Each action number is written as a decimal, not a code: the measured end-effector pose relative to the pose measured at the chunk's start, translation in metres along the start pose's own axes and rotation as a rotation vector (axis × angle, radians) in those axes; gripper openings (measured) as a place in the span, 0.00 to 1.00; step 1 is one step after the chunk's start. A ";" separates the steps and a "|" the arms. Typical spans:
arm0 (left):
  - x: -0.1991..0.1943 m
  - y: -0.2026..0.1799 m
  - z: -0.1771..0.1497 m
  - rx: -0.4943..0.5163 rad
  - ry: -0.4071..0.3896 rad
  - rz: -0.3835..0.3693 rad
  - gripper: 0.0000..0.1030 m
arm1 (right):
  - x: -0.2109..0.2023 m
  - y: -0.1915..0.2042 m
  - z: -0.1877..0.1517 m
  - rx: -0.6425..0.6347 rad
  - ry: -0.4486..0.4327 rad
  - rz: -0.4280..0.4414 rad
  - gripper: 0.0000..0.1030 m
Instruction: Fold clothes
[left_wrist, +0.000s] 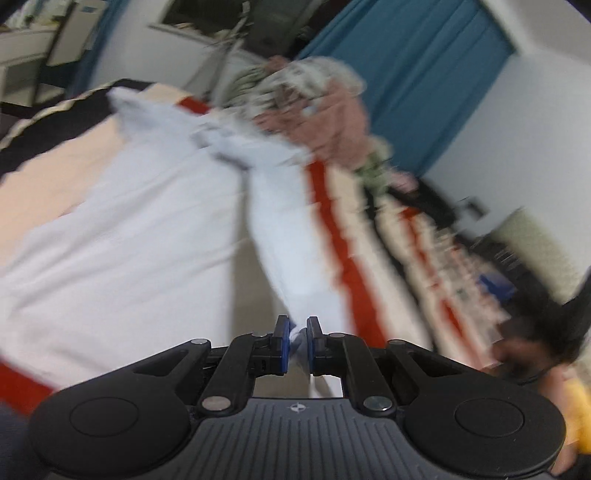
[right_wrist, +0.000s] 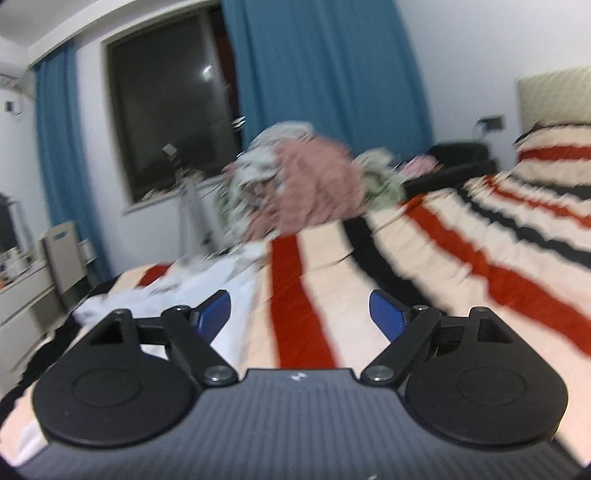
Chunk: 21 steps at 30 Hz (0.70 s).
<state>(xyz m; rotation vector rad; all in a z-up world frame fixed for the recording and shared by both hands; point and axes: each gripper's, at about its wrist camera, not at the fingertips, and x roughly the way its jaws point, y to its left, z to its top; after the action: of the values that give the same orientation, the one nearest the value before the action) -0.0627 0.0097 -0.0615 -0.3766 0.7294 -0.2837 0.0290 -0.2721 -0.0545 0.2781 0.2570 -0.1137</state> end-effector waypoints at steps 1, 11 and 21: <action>0.000 0.008 -0.002 0.008 0.017 0.028 0.10 | 0.000 0.007 -0.003 -0.002 0.022 0.026 0.81; -0.006 0.004 0.013 0.153 -0.082 0.150 0.88 | -0.008 0.049 -0.018 -0.069 0.054 0.147 0.81; -0.005 -0.019 0.085 0.298 -0.196 0.195 1.00 | 0.001 0.046 -0.026 -0.056 0.046 0.115 0.81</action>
<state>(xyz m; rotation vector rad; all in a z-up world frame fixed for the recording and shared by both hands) -0.0102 0.0142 0.0081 -0.0472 0.5163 -0.1644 0.0301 -0.2211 -0.0669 0.2394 0.2887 0.0136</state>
